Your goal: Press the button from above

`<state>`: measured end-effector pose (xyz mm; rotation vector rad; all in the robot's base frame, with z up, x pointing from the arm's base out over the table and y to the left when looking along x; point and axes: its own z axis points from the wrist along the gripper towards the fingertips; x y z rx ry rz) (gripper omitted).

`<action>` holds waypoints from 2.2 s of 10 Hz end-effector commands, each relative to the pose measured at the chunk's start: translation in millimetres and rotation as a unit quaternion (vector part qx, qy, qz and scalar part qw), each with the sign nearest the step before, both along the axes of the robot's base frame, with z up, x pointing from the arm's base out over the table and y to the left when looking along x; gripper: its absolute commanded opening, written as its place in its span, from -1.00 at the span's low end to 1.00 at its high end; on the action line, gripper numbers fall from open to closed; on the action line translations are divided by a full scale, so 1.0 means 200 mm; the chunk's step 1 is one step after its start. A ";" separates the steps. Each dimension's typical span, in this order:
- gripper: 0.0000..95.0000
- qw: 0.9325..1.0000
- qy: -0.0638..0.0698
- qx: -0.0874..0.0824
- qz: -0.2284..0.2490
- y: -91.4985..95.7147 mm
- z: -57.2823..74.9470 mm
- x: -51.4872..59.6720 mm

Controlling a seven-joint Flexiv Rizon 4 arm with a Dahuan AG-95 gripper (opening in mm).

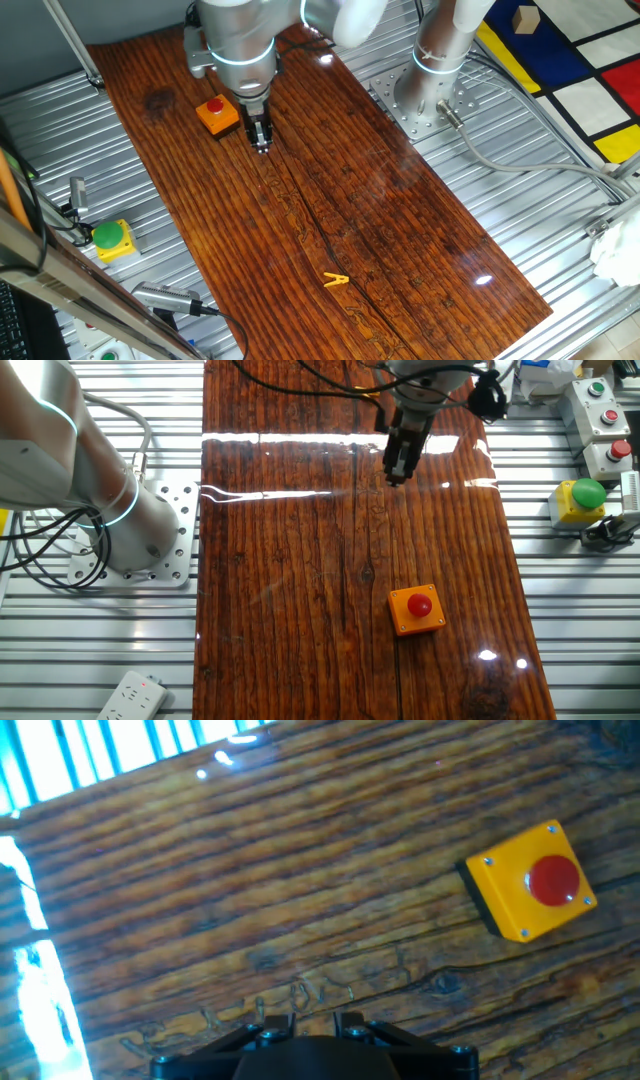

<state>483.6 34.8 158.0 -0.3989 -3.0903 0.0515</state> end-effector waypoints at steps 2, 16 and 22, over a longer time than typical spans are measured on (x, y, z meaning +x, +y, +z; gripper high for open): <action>-1.00 1.000 0.015 0.010 0.002 0.00 0.01 -0.01; -1.00 0.998 -0.055 -0.001 0.021 0.03 0.01 0.23; -1.00 0.999 -0.033 0.020 0.002 0.03 -0.02 0.10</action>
